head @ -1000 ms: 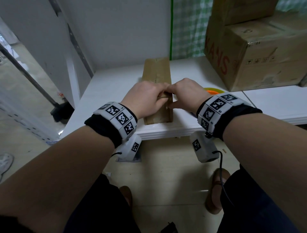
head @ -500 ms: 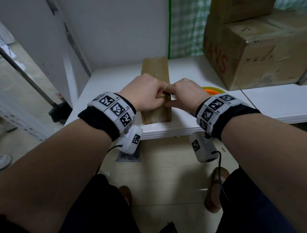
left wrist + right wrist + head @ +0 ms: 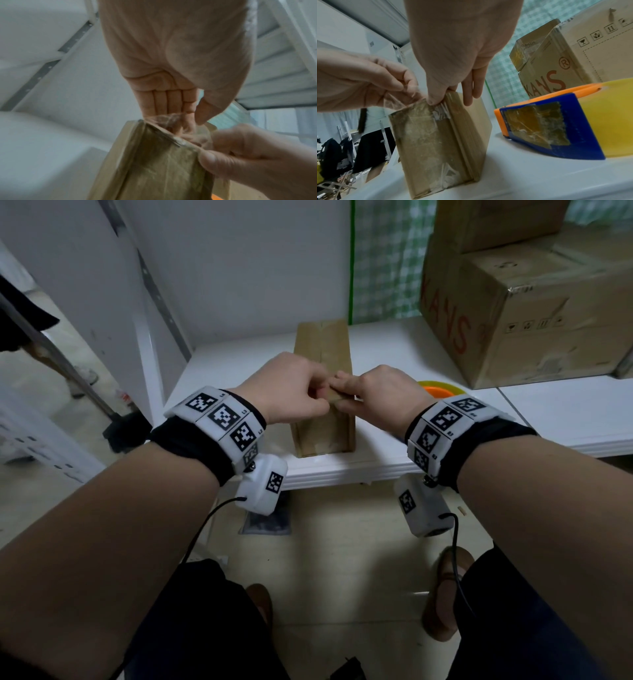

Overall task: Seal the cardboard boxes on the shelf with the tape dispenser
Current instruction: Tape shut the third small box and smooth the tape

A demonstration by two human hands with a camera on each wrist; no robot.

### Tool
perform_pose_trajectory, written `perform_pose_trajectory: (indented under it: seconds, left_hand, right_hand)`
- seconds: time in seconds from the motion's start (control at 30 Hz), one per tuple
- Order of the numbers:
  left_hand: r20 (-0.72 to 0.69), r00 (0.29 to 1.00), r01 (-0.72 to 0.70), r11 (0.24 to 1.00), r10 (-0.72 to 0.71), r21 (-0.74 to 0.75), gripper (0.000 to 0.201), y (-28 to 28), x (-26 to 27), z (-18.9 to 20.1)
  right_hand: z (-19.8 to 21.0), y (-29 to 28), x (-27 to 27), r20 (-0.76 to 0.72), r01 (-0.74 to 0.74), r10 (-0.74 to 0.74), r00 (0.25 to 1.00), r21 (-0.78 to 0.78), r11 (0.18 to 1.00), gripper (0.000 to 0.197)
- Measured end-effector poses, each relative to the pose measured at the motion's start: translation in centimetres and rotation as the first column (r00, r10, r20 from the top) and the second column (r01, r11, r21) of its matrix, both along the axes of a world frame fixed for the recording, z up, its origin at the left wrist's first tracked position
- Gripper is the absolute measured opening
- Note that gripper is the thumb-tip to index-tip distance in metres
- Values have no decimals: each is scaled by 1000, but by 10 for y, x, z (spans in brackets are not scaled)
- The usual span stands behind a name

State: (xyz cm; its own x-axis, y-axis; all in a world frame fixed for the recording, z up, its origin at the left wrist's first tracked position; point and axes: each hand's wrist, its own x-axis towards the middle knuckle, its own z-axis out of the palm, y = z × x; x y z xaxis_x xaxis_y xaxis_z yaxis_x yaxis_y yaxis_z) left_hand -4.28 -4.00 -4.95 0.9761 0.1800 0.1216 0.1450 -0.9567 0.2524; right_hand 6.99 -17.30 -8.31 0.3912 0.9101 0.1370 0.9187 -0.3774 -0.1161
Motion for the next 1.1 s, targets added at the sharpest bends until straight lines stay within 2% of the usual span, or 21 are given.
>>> perform_pose_trajectory:
  seconds: [0.07, 0.13, 0.2, 0.3, 0.37, 0.47, 0.63, 0.8, 1.1]
  left_hand:
    - [10, 999, -35, 988, 37, -150, 14, 10, 0, -1]
    - [31, 996, -69, 928, 86, -366, 9, 21, 0, -2]
    - [49, 991, -87, 875, 124, -476, 7, 30, 0, -3]
    - [32, 988, -123, 906, 149, -405, 8, 39, 2, -8]
    - [38, 988, -126, 916, 151, -381, 22, 41, 1, -13]
    - [62, 985, -131, 922, 164, -365, 32, 43, 0, -21]
    - [164, 970, -120, 940, 179, -319, 33, 43, -4, -35]
    - [234, 967, -41, 970, 98, -238, 40, 39, -9, -38]
    - [240, 970, 32, 998, -46, 61, 48, 40, -13, -48]
  right_hand:
    - [1, 0, 1, 1, -1, 1, 1000, -13, 1000, 49]
    - [1, 1, 2, 2, -1, 1, 1000, -30, 1000, 49]
    - [4, 2, 3, 6, 2, -2, 1000, -49, 999, 51]
    - [11, -1, 4, -15, -5, 3, 1000, -114, 993, 68]
    - [14, -3, 3, -40, -17, 12, 999, -131, 991, 79]
    - [13, -1, 3, -98, -14, 6, 995, -81, 997, 74]
    - [9, 6, 5, -103, 51, -54, 993, -34, 998, 70]
    - [4, 7, 6, -145, 86, -82, 986, 22, 996, 56]
    - [-1, 10, 7, -153, 100, -92, 984, 43, 994, 52]
